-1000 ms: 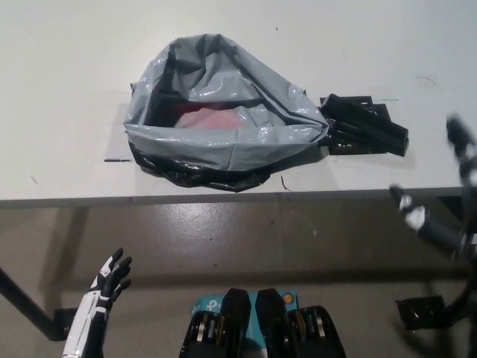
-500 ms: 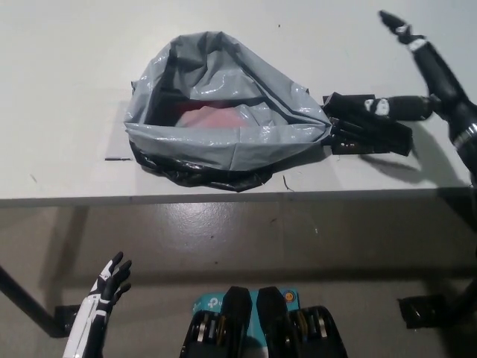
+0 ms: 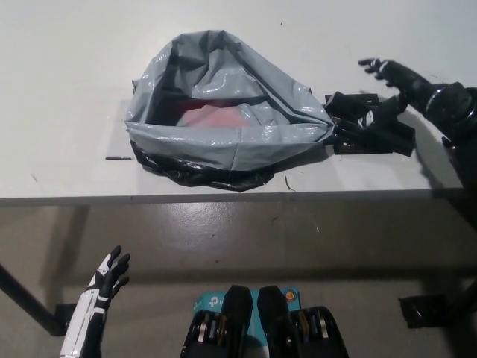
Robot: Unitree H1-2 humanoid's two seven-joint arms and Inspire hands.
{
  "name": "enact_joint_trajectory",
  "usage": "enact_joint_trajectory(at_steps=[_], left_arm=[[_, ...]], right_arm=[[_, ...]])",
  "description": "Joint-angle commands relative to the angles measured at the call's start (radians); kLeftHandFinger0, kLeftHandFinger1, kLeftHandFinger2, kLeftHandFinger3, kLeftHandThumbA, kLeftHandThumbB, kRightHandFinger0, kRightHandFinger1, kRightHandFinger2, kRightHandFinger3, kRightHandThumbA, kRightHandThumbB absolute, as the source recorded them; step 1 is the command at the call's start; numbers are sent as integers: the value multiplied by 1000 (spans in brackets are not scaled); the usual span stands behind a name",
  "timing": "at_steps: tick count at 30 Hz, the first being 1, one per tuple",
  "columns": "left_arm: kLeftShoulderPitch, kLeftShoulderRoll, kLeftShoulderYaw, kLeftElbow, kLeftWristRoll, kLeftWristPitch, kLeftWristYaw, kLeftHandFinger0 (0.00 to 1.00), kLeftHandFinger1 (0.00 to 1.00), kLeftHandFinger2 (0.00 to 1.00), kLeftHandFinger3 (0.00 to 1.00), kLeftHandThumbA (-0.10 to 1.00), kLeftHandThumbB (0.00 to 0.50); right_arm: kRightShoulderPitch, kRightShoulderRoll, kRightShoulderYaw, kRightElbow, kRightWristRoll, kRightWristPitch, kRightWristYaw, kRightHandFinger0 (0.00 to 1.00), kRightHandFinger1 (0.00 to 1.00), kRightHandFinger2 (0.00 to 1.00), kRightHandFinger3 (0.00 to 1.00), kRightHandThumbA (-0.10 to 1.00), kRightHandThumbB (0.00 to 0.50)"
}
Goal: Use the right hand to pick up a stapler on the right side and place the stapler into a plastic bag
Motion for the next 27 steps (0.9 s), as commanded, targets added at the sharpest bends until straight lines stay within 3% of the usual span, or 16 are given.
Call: enact_joint_trajectory(at_steps=[1, 7, 11, 12, 16, 17, 18, 19, 20, 21, 22, 23, 25, 26, 27], left_arm=[[-7, 18, 3, -30, -3, -34, -11, 1000, 1000, 1000, 1000, 1000, 25], [-13, 22, 2, -36, 5, -24, -11, 1000, 1000, 1000, 1000, 1000, 61], [-20, 23, 0, -32, 13, -33, -11, 1000, 1000, 1000, 1000, 1000, 42], [-21, 23, 0, -30, 12, -36, -13, 1000, 1000, 1000, 1000, 1000, 48], [-27, 23, -2, -29, 21, -32, -13, 1000, 1000, 1000, 1000, 1000, 44], [-27, 24, -2, -29, 21, -31, -14, 1000, 1000, 1000, 1000, 1000, 38], [-29, 25, -1, -29, 20, -27, -14, 1000, 1000, 1000, 1000, 1000, 36], [-31, 25, 0, -28, 21, -26, -13, 1000, 1000, 1000, 1000, 1000, 36], [-35, 24, 0, -27, 23, -23, -12, 1000, 1000, 1000, 1000, 1000, 36], [-37, 25, 0, -26, 25, -22, -11, 1000, 1000, 1000, 1000, 1000, 36], [-40, 26, 0, -25, 26, -22, -12, 1000, 1000, 1000, 1000, 1000, 42], [-42, 27, -1, -25, 27, -20, -13, 1000, 1000, 1000, 1000, 1000, 42], [-49, 27, -1, -26, 29, -14, -12, 1000, 1000, 1000, 1000, 1000, 29], [-52, 27, -1, -28, 28, -8, -13, 1000, 1000, 1000, 1000, 1000, 25], [-53, 27, -1, -29, 27, -5, -14, 1000, 1000, 1000, 1000, 1000, 17]], right_arm=[[-68, 3, 7, 73, -27, -33, -1, 1000, 1000, 1000, 1000, 965, 433], [-64, 6, 11, 138, -34, -98, 8, 1000, 1000, 1000, 1000, 1000, 416], [-62, 2, 17, 155, -41, -127, 18, 1000, 1000, 1000, 1000, 1000, 410], [-58, 2, 16, 152, -41, -134, 19, 1000, 1000, 1000, 1000, 995, 389], [-45, 7, 10, 146, -55, -159, -60, 1000, 1000, 1000, 1000, 886, 403], [-42, 9, 8, 147, -58, -172, -85, 967, 897, 820, 761, 827, 387], [-37, 16, -2, 150, -58, -193, -140, 458, 525, 537, 456, 782, 398], [-35, 20, -7, 153, -58, -201, -168, 289, 375, 406, 339, 745, 392], [-32, 25, -16, 154, -57, -218, -210, 127, 314, 404, 329, 693, 379], [-29, 26, -20, 153, -57, -228, -229, 109, 357, 486, 379, 676, 374], [-25, 29, -27, 142, -58, -237, -261, 99, 463, 671, 525, 629, 359], [-24, 30, -29, 140, -59, -242, -276, 145, 523, 728, 576, 631, 352], [-21, 29, -33, 137, -63, -266, -310, 196, 521, 706, 595, 626, 321], [-20, 28, -33, 131, -67, -263, -321, 206, 484, 655, 582, 639, 308], [-18, 27, -34, 128, -69, -261, -328, 162, 376, 537, 515, 661, 300]])
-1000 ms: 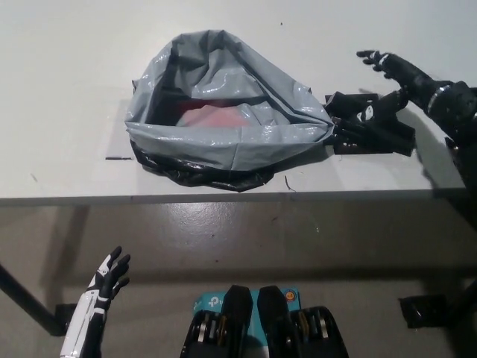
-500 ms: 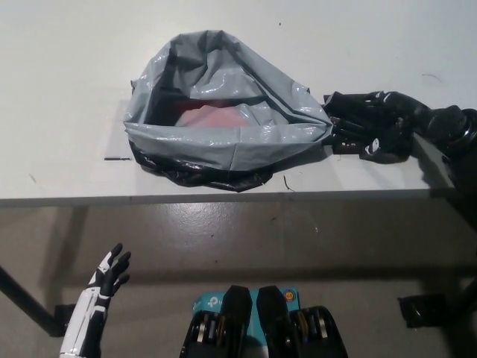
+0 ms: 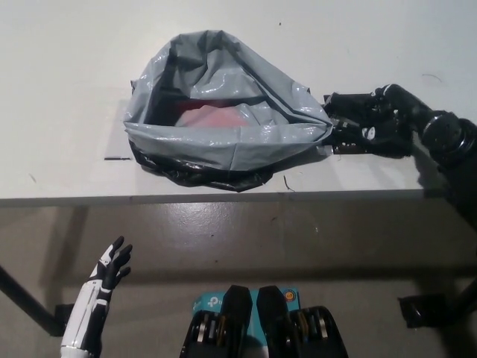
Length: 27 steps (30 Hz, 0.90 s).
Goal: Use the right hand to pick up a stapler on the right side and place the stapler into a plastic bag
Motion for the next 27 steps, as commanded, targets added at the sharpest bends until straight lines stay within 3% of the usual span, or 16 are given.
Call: enact_joint_trajectory(at_steps=[1, 3, 4, 6, 7, 9, 11, 12, 13, 15, 17, 20, 27], left_arm=[[-23, 20, 1, -28, 11, -7, -7, 1000, 1000, 1000, 1000, 1000, 8], [-25, 21, 1, -24, 10, -12, -7, 1000, 1000, 1000, 1000, 1000, 1], [-28, 21, 2, -21, 11, -17, -5, 1000, 1000, 1000, 1000, 1000, 0], [-33, 21, 2, -17, 8, -23, -7, 1000, 1000, 1000, 1000, 1000, 0], [-37, 24, 1, -17, 9, -18, -8, 1000, 1000, 1000, 1000, 1000, 0], [-46, 25, -1, -16, -2, 4, -16, 1000, 1000, 1000, 1000, 934, 0], [-50, 22, -3, -13, -5, 5, -17, 1000, 1000, 1000, 1000, 888, 0], [-50, 23, -5, -10, -9, 6, -20, 1000, 1000, 1000, 1000, 873, 0], [-50, 24, -5, -9, -12, 6, -22, 1000, 1000, 1000, 1000, 870, 0], [-48, 23, -3, -12, -26, 12, -26, 1000, 1000, 1000, 1000, 833, 0], [-47, 25, -4, -14, -25, 12, -27, 1000, 1000, 1000, 1000, 828, 0], [-49, 26, -4, -18, -29, 17, -29, 1000, 1000, 1000, 1000, 822, 0], [-59, 27, 1, -17, -42, 29, -32, 1000, 1000, 1000, 1000, 811, 0]], right_arm=[[-42, -5, -26, -28, -23, -84, -159, 106, 279, 433, 447, 644, 285], [-40, -6, -28, -33, -24, -86, -162, 96, 258, 404, 403, 650, 279], [-38, -9, -30, -37, -25, -90, -161, 73, 224, 372, 324, 649, 271], [-34, -13, -35, -36, -21, -103, -161, 104, 234, 369, 263, 648, 269], [-32, -15, -41, -29, -17, -116, -168, 119, 216, 330, 180, 633, 269], [-22, -14, -85, -29, 25, -125, -178, 54, 128, 208, 26, 568, 256], [-11, -9, -141, -31, 72, -123, -173, 38, 125, 199, 1, 547, 255], [-4, 5, -217, -25, 143, -97, -158, 2, 154, 260, 24, 514, 291], [-3, 12, -256, -18, 180, -80, -148, 42, 252, 387, 94, 504, 300], [2, 39, -424, 10, 329, -20, -86, 29, 290, 486, 181, 423, 283], [2, 52, -544, 35, 430, 20, -52, 3, 314, 613, 331, 345, 282], [9, 55, -736, 95, 579, 84, 0, 0, 184, 563, 572, 397, 291], [17, 46, -881, 137, 624, 123, 52, 0, 117, 507, 615, 560, 266]])
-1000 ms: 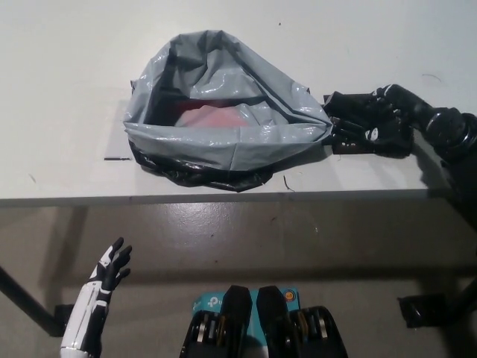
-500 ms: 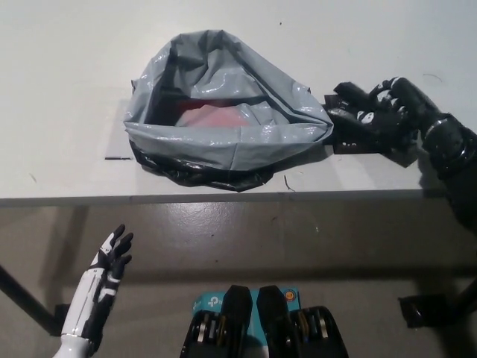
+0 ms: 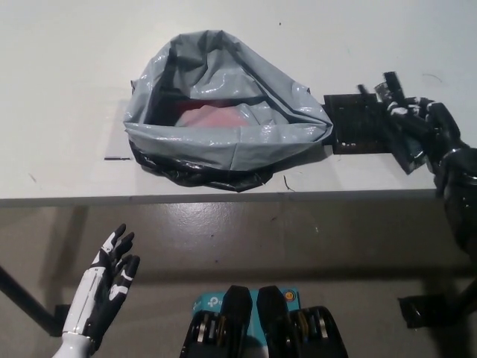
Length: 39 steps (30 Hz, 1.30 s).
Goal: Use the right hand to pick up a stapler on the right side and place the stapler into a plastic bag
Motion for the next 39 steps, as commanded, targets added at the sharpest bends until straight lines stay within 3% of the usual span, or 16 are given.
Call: enact_joint_trajectory(at_steps=[1, 5, 8, 11, 16, 20, 22, 24, 25, 29, 32, 37, 39], left_arm=[[-17, 20, 3, -27, -35, 14, -29, 1000, 1000, 1000, 1000, 809, 0], [-13, 22, -2, -32, -28, 17, -31, 1000, 1000, 1000, 1000, 823, 0], [-8, 23, -4, -31, -25, 11, -32, 1000, 1000, 1000, 1000, 822, 0], [-11, 24, -3, -26, -27, 9, -33, 1000, 1000, 1000, 1000, 821, 0], [-13, 22, -1, -28, -22, 13, -31, 1000, 1000, 1000, 1000, 812, 0], [-14, 20, -1, -31, -26, 20, -35, 1000, 1000, 1000, 1000, 809, 0], [-8, 18, 0, -29, -19, 9, -32, 1000, 1000, 1000, 1000, 802, 0], [-7, 21, -1, -28, -14, 10, -35, 1000, 1000, 1000, 1000, 812, 0], [-7, 23, -2, -28, -11, 10, -37, 1000, 1000, 1000, 1000, 836, 0], [-9, 24, 1, -27, -17, 11, -40, 1000, 1000, 1000, 1000, 859, 0], [-9, 24, 0, -27, -17, 9, -41, 1000, 1000, 1000, 1000, 856, 0], [-9, 25, -1, -31, -32, 19, -49, 1000, 1000, 1000, 1000, 854, 0], [-9, 26, -2, -30, -33, 16, -51, 1000, 1000, 1000, 1000, 851, 0]], right_arm=[[-53, -16, -295, 55, 371, 135, 123, 0, 122, 505, 658, 551, 269], [-48, -9, -369, 62, 409, 157, 152, 0, 136, 486, 644, 571, 262], [-46, 1, -398, 64, 414, 176, 191, 0, 36, 448, 593, 619, 243], [-54, 9, -411, 62, 413, 179, 197, 0, 0, 425, 574, 645, 244], [-96, 19, -438, 36, 461, 253, 250, 0, 19, 431, 589, 685, 224], [-135, 36, -424, -30, 485, 318, 266, 0, 4, 432, 613, 597, 247], [-153, 53, -404, -83, 491, 347, 250, 0, 26, 444, 626, 526, 269], [-160, 62, -389, -118, 494, 362, 245, 0, 35, 453, 631, 522, 269], [-174, 66, -372, -142, 493, 375, 258, 0, 71, 488, 673, 519, 248], [-218, 80, -320, -224, 497, 432, 274, 0, 98, 486, 649, 546, 222], [-246, 96, -293, -288, 508, 466, 253, 0, 159, 533, 689, 526, 191], [-288, 112, -245, -352, 542, 510, 237, 0, 209, 568, 679, 505, 187], [-306, 115, -211, -368, 520, 510, 242, 0, 231, 573, 680, 517, 217]])
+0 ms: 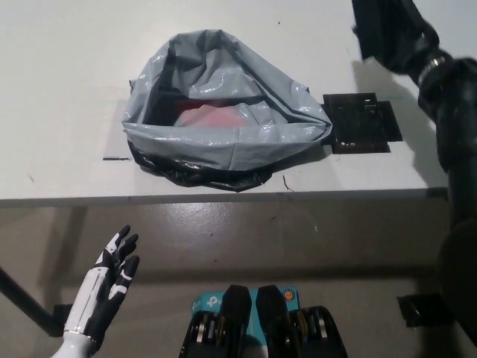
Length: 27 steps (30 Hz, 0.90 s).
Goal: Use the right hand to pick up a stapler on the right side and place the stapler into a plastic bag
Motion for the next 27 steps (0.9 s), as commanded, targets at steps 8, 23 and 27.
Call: enact_joint_trajectory(at_steps=[8, 23, 27], left_arm=[[-1, 18, -12, -33, -5, 0, -23, 1000, 1000, 1000, 1000, 892, 0], [-12, 16, -28, -54, 8, 16, -32, 1000, 1000, 1000, 1000, 893, 0], [-17, 24, -32, -60, 13, 22, -38, 1000, 1000, 1000, 1000, 901, 0]], right_arm=[[-160, 41, 236, -1, -62, -19, 45, 0, 305, 618, 712, 403, 212], [-242, 142, 661, 202, -414, -289, -141, 39, 393, 668, 397, 450, 346], [-236, 125, 846, 192, -573, -390, -208, 95, 368, 555, 224, 522, 311]])
